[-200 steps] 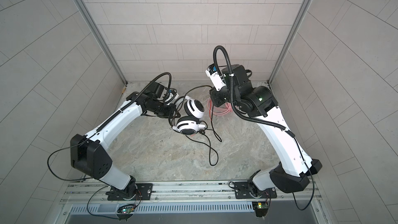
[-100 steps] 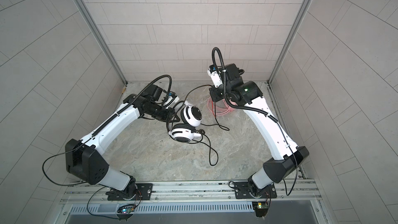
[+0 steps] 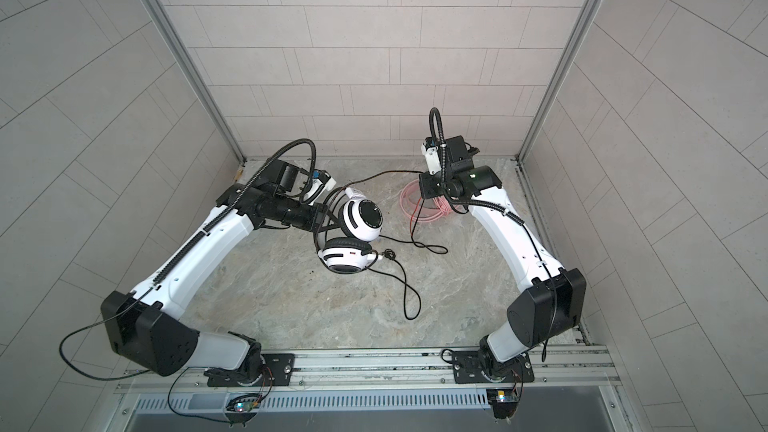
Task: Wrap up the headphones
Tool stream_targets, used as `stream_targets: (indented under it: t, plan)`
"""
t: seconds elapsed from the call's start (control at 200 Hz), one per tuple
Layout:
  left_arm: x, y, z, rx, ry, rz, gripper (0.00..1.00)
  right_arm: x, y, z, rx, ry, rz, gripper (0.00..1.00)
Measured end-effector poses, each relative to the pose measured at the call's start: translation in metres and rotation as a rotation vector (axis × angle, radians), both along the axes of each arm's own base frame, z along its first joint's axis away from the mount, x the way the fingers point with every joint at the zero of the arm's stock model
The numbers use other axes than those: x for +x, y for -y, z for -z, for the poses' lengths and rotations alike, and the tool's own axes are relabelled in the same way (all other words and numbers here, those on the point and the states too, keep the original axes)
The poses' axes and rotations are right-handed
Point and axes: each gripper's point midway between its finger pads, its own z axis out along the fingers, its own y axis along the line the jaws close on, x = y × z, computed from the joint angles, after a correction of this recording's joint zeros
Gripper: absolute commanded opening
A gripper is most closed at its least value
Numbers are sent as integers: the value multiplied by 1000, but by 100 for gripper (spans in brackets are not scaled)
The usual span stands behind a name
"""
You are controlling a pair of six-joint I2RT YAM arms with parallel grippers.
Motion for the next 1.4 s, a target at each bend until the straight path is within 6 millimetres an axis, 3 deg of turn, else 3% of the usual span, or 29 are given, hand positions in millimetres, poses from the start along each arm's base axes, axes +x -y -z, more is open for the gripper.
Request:
stream_targets:
  t: [0.26, 0.41, 0.56, 0.811, 0.941, 1.176, 1.401]
  plan:
    - [8, -14, -27, -76, 78, -90, 0, 3, 4, 0, 67, 28, 13, 0]
    - [12, -16, -37, -119, 91, -117, 0, 3, -3, -4, 113, 52, -10, 0]
    - [23, -20, -41, -175, 78, -169, 0, 0, -13, 6, 158, 33, -41, 0]
    - [57, -47, -58, -308, 80, -372, 0, -24, -45, 46, 168, -40, -105, 0]
    - [74, -63, -71, -336, 113, -498, 0, -44, -76, 62, 160, -75, -159, 0]
    - [93, -76, -81, -368, 136, -637, 0, -75, -136, 45, 158, -28, -296, 0]
    - [107, -91, -93, -338, 192, -727, 0, -71, -136, 36, 152, -4, -275, 0]
